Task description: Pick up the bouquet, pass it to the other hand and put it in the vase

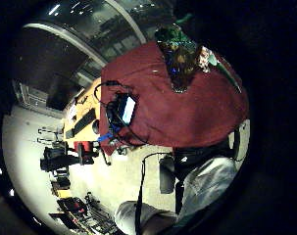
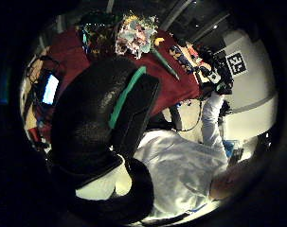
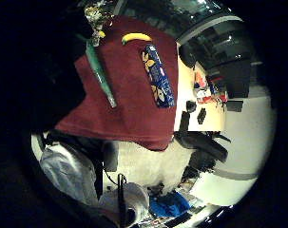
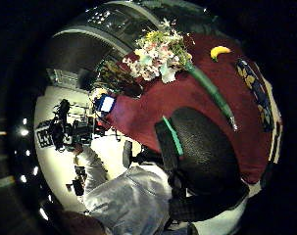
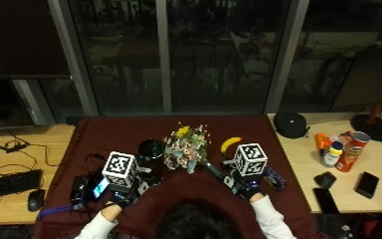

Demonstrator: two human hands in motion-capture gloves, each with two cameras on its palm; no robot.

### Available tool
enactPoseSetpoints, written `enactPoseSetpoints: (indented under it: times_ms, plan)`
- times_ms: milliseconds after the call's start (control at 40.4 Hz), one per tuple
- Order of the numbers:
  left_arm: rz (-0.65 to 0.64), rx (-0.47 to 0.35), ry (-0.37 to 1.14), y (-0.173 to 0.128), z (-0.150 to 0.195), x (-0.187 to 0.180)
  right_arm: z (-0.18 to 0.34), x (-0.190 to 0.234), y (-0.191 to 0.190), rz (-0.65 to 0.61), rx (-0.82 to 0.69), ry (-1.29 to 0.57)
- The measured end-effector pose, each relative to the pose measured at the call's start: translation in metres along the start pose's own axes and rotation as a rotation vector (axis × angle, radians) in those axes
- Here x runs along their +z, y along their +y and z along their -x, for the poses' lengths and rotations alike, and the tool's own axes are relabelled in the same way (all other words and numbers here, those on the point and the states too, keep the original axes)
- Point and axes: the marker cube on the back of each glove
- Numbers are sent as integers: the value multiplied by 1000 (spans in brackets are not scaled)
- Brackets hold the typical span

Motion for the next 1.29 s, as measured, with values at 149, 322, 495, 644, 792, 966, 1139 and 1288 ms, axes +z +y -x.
enactPoseSetpoints:
  times_ms: [149,322,495,644,792,966,1139,1288]
  plan:
    - [-5,-12,-8,-17,-1,-14,4,-6,-18,33,6,-27]
    - [-22,-21,20,-33,-1,-4,-1,4,-39,76,36,-92]
    - [-43,-14,15,-39,-3,8,-6,2,-48,126,125,-95]
    - [-120,-9,-53,-40,-17,14,-18,-2,-76,117,203,-103]
    - [-93,42,-31,-37,-36,22,-36,16,-102,100,300,-120]
    - [-77,59,11,-26,-42,25,-54,68,-110,163,394,-152]
    - [-101,65,16,-21,-42,34,-59,117,-100,195,450,-157]
    - [-66,59,0,-12,-37,38,-43,130,-68,149,439,-158]
